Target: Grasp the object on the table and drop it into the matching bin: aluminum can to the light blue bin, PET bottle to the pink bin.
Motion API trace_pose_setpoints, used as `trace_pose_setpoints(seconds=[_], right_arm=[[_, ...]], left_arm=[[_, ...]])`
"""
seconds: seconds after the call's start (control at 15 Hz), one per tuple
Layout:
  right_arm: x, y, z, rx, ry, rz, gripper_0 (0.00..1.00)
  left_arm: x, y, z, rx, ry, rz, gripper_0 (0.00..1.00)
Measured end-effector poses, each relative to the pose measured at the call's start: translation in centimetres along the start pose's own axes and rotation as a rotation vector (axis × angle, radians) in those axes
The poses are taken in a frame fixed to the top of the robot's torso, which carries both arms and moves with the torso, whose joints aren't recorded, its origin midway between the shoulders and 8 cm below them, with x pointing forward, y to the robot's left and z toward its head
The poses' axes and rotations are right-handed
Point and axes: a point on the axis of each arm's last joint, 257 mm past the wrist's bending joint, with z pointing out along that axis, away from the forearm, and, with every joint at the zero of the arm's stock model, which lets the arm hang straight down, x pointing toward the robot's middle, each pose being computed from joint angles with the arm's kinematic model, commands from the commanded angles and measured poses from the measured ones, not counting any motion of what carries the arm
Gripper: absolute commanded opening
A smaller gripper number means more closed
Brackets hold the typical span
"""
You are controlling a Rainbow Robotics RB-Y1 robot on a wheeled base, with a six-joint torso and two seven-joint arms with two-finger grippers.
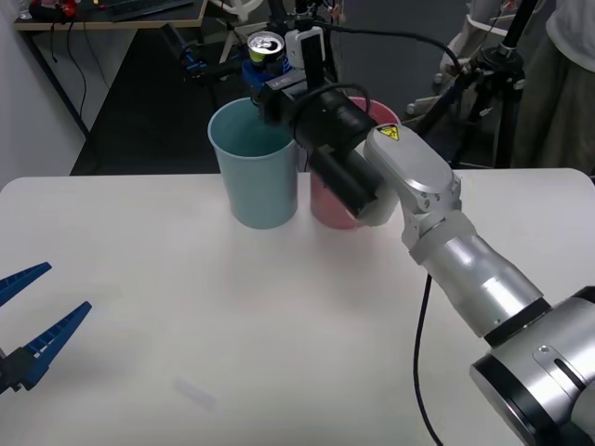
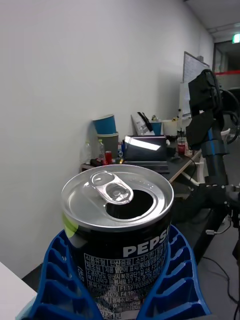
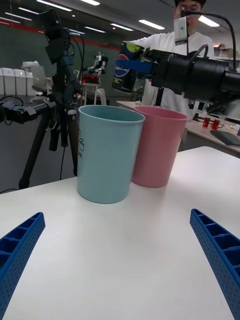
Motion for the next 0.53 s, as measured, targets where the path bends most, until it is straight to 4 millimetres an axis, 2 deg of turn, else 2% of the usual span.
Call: trace_pose_setpoints(seconds=[0.33,0.53], right_arm=[[1.4,1.9,0.8,-0.016,0.034,-0.008,0.0],[1.5,2.1,0.8,-0.018,0.037,-0.008,0.0]], left_arm=[[0.0,0.0,0.0,0.0,0.0,0.0,1.0],[0.0,0.0,0.0,0.0,0.0,0.0,1.0]])
